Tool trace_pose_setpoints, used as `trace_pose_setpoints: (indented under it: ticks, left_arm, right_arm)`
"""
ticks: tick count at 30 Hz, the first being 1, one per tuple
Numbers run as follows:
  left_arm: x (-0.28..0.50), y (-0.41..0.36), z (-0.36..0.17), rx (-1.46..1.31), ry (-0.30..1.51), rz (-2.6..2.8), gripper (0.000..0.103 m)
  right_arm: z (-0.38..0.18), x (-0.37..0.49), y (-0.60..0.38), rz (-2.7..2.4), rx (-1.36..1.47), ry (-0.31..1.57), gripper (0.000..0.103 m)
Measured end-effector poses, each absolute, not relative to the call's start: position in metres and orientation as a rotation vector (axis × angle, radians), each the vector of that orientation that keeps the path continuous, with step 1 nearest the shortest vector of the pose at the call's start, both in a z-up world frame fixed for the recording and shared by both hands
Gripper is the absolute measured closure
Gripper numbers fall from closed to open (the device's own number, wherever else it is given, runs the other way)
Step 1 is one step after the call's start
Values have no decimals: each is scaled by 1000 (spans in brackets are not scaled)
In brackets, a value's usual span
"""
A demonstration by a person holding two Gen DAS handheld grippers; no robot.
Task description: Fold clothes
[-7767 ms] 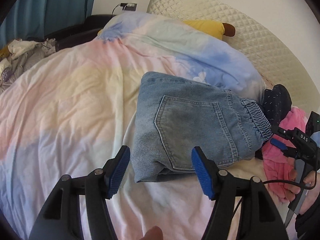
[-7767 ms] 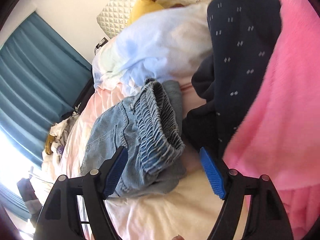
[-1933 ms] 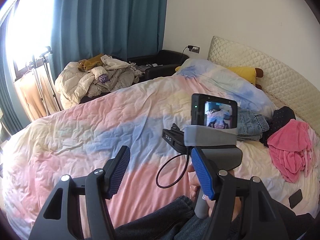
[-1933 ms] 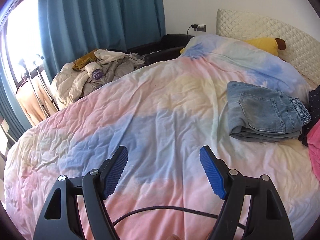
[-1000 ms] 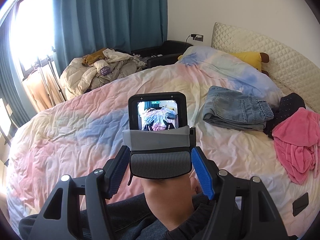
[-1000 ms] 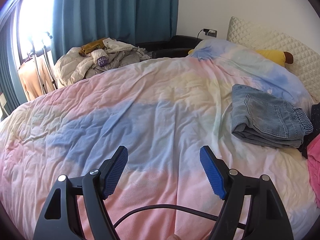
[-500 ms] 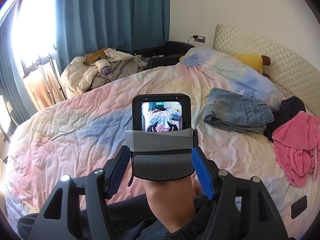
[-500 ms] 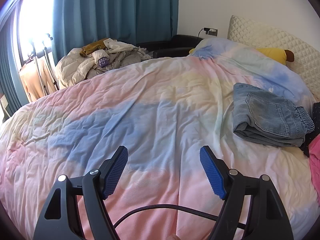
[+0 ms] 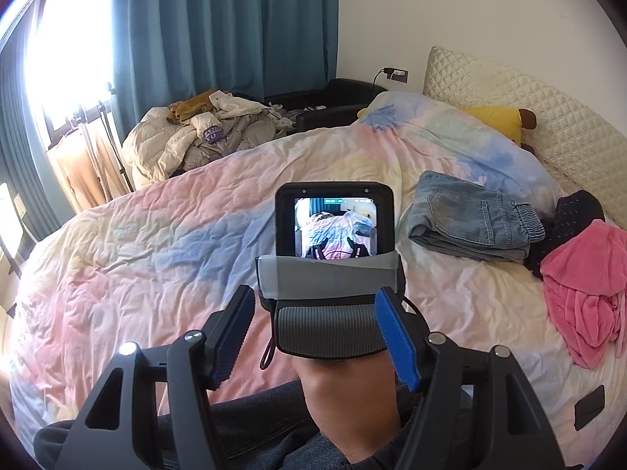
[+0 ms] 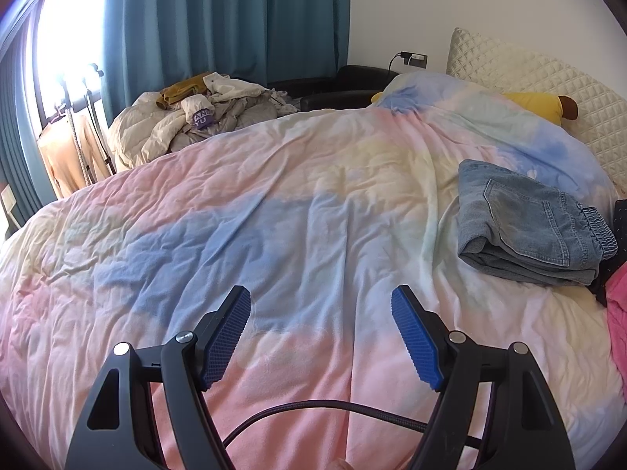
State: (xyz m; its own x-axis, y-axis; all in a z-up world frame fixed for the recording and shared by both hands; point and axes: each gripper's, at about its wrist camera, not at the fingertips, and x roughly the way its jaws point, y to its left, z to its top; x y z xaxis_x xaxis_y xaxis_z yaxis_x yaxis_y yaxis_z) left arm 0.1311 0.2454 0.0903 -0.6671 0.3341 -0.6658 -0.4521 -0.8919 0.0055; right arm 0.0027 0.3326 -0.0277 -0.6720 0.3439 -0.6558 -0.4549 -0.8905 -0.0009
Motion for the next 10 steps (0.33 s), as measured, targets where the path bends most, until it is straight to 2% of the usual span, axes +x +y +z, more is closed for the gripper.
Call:
trace_pose_setpoints:
  ticks: [10]
  left_arm:
    - [128, 245, 85, -973, 229, 2508, 37]
  right_arm:
    - [-28, 3, 330, 2521, -945, 217, 27]
